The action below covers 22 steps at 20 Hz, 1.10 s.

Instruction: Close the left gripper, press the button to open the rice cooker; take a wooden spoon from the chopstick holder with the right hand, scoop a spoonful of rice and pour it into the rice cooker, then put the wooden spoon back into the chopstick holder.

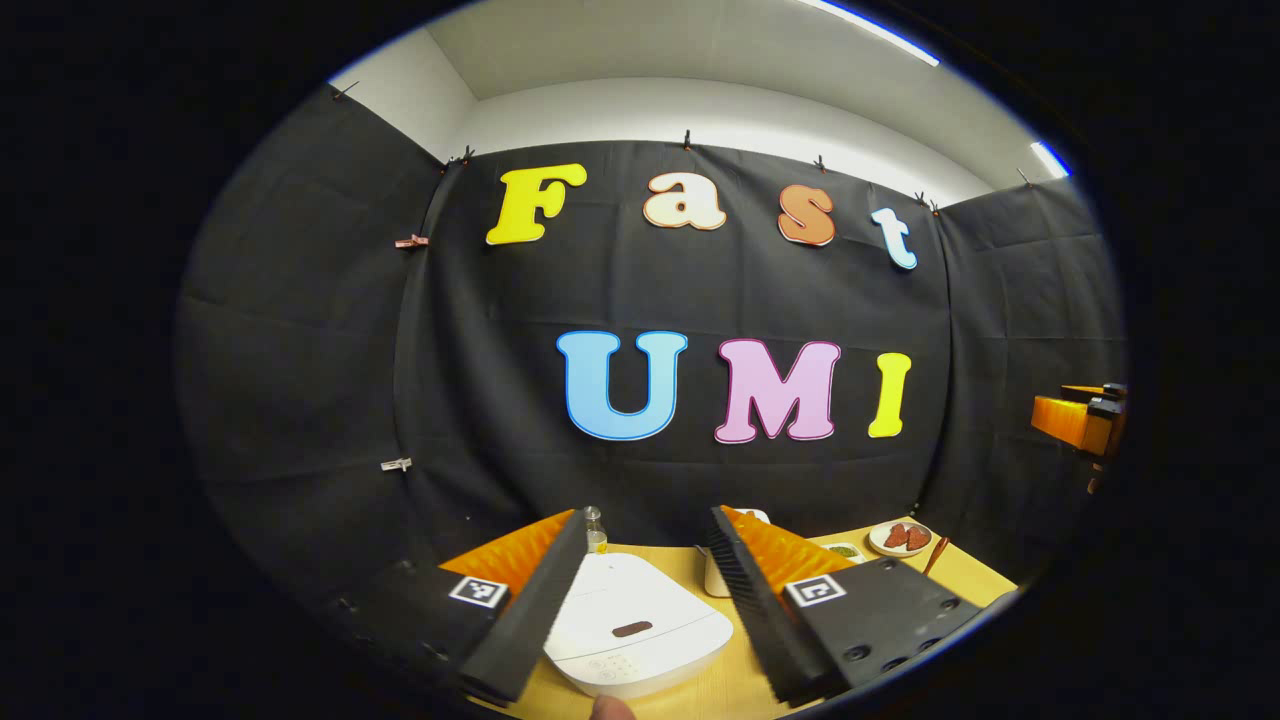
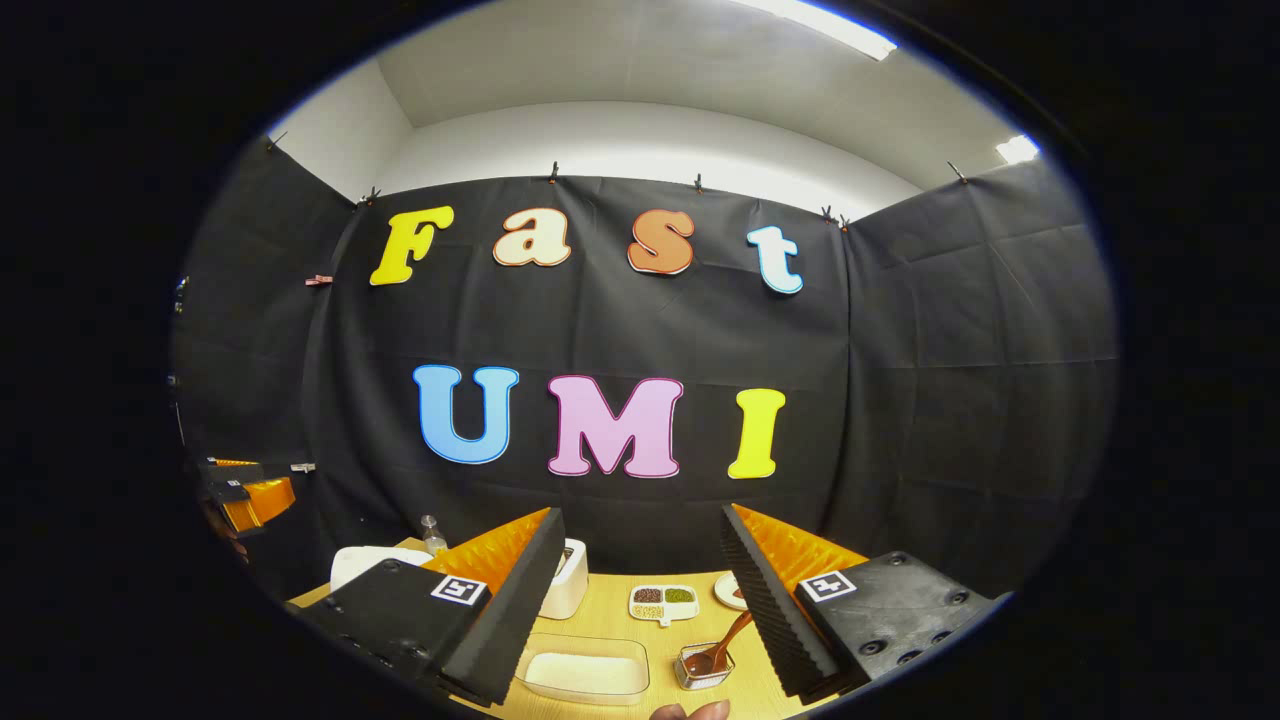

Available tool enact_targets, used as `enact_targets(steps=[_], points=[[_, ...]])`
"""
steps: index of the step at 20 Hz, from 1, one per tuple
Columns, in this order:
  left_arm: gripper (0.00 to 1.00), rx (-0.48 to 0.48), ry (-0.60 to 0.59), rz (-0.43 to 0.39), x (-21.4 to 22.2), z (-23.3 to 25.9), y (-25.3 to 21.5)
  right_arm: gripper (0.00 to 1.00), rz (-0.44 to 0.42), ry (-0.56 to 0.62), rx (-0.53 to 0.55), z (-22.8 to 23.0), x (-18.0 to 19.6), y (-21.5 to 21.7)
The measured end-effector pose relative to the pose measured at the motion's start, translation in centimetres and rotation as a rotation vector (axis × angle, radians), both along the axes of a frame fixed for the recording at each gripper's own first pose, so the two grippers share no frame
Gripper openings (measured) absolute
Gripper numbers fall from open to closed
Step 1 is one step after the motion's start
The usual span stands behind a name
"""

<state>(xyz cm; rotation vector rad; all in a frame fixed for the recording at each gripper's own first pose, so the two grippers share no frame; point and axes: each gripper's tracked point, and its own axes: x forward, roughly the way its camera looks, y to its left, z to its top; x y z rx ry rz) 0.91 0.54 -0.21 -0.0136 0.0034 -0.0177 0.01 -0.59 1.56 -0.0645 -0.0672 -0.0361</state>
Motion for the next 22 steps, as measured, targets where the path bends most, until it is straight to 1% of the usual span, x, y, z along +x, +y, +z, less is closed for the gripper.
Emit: enact_targets(steps=[1,3,4,5,6,7,8,9,10,11,14,17,18,20,22], points=[[0.83,0.008,0.01,-0.027,0.3,-0.2,-0.1,0.97,-0.001,0.0,-0.008,-0.1,0.0,0.0],[0.44,0.025,0.028,-0.077,1.7,-1.0,-0.9,0.98,0.0,0.0,-0.018,-0.2,0.1,0.3],[0.25,0.013,0.045,-0.106,1.7,-1.6,-1.2,0.98,0.0,0.002,-0.024,-0.4,0.1,0.4],[0.07,-0.013,0.058,-0.153,2.2,-2.2,-1.9,0.97,-0.003,0.002,-0.031,-0.5,0.0,0.4],[0.08,-0.032,0.078,-0.194,1.9,-2.6,-2.3,0.97,-0.006,0.002,-0.038,-0.5,0.1,0.5],[0.07,-0.037,0.094,-0.207,2.2,-3.2,-2.3,0.97,-0.01,0.0,-0.045,-0.5,0.2,0.6],[0.07,-0.023,0.113,-0.202,2.7,-3.9,-1.7,0.97,-0.011,0.0,-0.048,-0.6,0.3,0.7],[0.07,0.001,0.13,-0.2,3.3,-4.5,-1.4,0.99,-0.015,0.002,-0.049,-0.7,0.3,0.7],[0.07,0.025,0.145,-0.213,3.7,-5.1,-1.3,0.99,-0.018,0.006,-0.051,-0.9,0.4,0.7],[0.07,0.038,0.166,-0.242,4.2,-5.4,-1.3,0.97,-0.023,0.01,-0.056,-1.2,0.4,0.7],[0.07,0.048,0.272,-0.347,6.0,-7.9,-1.2,0.97,-0.04,0.025,-0.092,-2.1,0.5,0.6],[0.07,0.049,0.476,-0.522,6.7,-12.7,-1.7,0.98,-0.056,0.024,-0.112,-2.2,0.6,0.6],[0.07,0.053,0.537,-0.565,7.0,-14.3,-1.6,0.98,-0.063,0.026,-0.109,-2.4,0.8,0.5],[0.07,0.061,0.618,-0.616,8.1,-16.6,-1.2,0.96,-0.077,0.031,-0.104,-2.8,1.0,0.4],[0.07,0.048,0.67,-0.651,9.2,-18.0,-1.0,0.98,-0.087,0.041,-0.113,-3.5,0.9,0.2]])
